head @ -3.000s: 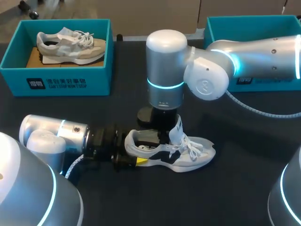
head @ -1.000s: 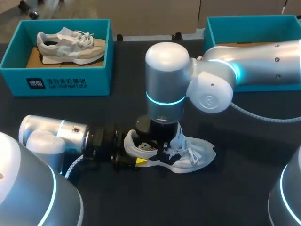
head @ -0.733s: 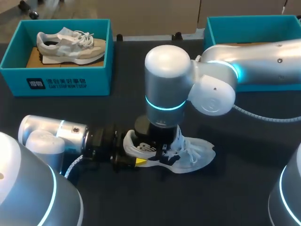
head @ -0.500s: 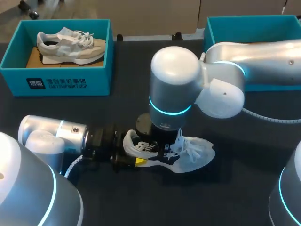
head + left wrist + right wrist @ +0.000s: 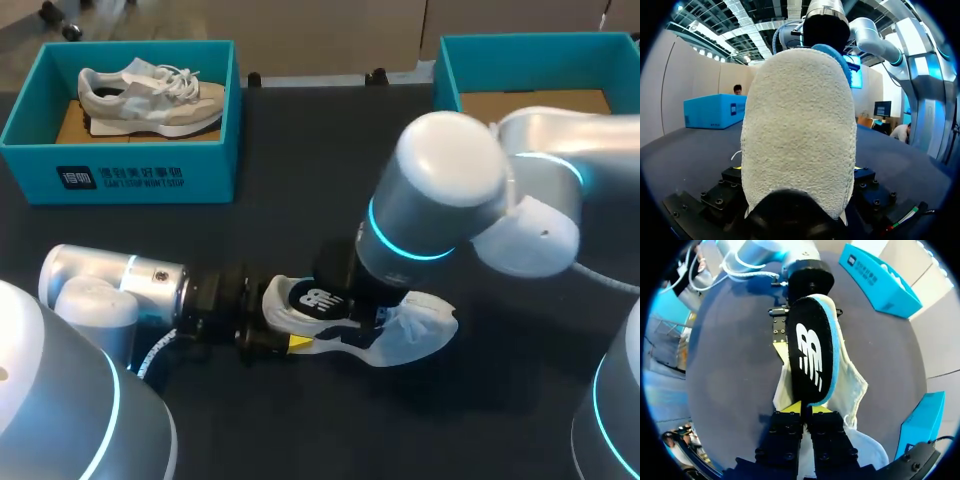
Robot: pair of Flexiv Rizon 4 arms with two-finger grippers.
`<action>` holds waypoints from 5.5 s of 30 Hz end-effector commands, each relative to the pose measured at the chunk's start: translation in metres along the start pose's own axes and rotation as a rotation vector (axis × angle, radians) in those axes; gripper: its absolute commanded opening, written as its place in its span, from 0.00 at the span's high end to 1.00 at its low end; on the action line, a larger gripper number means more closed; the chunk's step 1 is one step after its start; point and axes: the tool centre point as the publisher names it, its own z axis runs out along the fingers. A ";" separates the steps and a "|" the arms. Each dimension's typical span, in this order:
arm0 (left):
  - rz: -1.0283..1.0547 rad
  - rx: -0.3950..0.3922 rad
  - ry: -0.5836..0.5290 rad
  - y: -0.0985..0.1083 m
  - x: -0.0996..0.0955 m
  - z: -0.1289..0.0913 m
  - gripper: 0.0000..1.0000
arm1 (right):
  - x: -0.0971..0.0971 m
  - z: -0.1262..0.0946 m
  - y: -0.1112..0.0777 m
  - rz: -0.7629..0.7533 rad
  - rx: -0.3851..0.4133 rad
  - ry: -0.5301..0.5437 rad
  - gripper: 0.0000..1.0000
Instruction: Take the shoe out of the shoebox, open the shoe tongue, remove and reinsert the insole, then place the shoe into the shoebox
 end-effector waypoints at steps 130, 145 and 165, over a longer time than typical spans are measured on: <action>-0.001 0.000 -0.001 0.006 -0.003 0.001 1.00 | -0.031 -0.004 0.058 -0.346 -0.199 0.393 0.63; -0.001 0.000 -0.001 0.006 -0.003 0.001 1.00 | -0.041 0.000 0.052 -0.269 -0.244 0.530 0.48; -0.001 0.000 -0.001 0.006 -0.003 0.001 1.00 | -0.034 -0.003 0.069 -0.154 -0.163 0.654 0.46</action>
